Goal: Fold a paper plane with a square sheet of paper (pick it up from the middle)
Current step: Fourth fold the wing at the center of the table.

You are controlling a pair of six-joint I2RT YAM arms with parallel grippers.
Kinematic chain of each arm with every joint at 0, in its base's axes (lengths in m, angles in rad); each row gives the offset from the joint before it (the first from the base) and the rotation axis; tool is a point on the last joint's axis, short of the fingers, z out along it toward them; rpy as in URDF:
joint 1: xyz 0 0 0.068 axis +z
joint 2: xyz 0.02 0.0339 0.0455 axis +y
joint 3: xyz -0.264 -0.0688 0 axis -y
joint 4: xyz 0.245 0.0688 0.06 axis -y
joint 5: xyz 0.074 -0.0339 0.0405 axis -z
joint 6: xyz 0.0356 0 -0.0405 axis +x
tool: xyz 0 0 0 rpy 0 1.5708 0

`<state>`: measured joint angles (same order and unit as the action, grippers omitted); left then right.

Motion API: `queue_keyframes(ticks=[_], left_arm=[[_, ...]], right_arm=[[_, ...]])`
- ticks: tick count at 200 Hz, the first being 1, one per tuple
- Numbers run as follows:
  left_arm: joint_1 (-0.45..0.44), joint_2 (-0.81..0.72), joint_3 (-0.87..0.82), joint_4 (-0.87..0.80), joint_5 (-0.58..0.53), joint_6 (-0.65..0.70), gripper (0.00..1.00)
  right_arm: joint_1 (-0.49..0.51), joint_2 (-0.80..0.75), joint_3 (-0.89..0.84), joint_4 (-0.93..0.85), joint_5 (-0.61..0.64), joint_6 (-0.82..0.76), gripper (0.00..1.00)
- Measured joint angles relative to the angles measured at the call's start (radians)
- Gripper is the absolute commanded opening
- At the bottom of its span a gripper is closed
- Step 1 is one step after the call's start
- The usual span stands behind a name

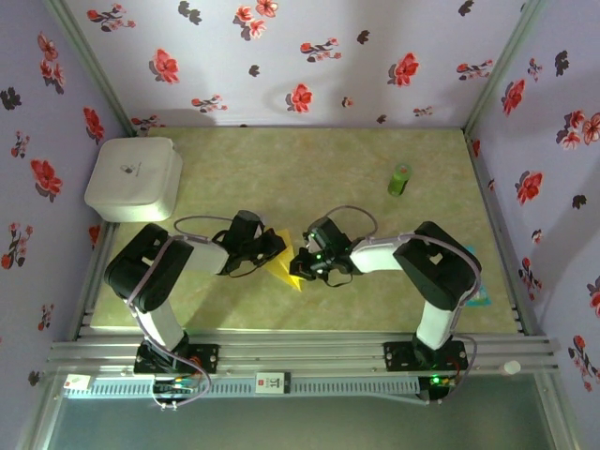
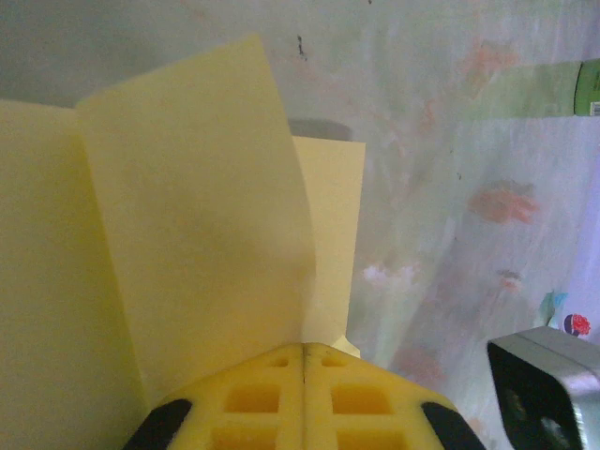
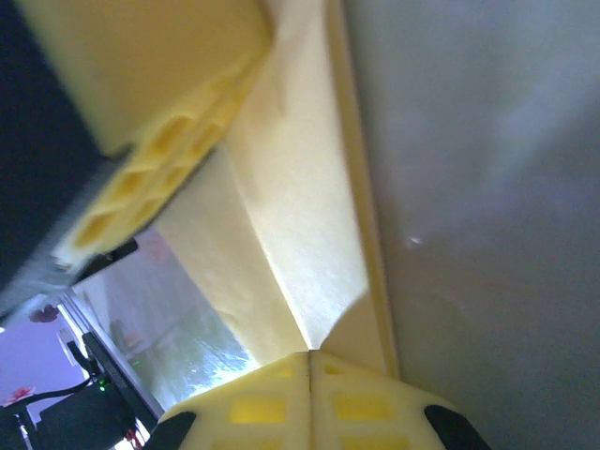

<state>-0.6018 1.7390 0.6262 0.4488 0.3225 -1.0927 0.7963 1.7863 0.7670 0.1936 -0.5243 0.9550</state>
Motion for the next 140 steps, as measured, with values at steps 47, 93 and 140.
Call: queue_keyframes(ticks=[47,93,140], left_arm=[[0.0,-0.01,0.0,-0.018,-0.001,0.0,0.01],[0.001,-0.081,0.0,-0.099,-0.008,0.009,0.02],[-0.006,-0.168,0.0,-0.163,-0.004,0.027,0.0]], right_arm=[[0.0,0.0,-0.042,0.081,-0.013,0.012,0.05],[-0.001,0.0,-0.05,0.098,-0.018,0.019,0.03],[-0.003,0.0,-0.05,0.098,-0.018,0.019,0.02]])
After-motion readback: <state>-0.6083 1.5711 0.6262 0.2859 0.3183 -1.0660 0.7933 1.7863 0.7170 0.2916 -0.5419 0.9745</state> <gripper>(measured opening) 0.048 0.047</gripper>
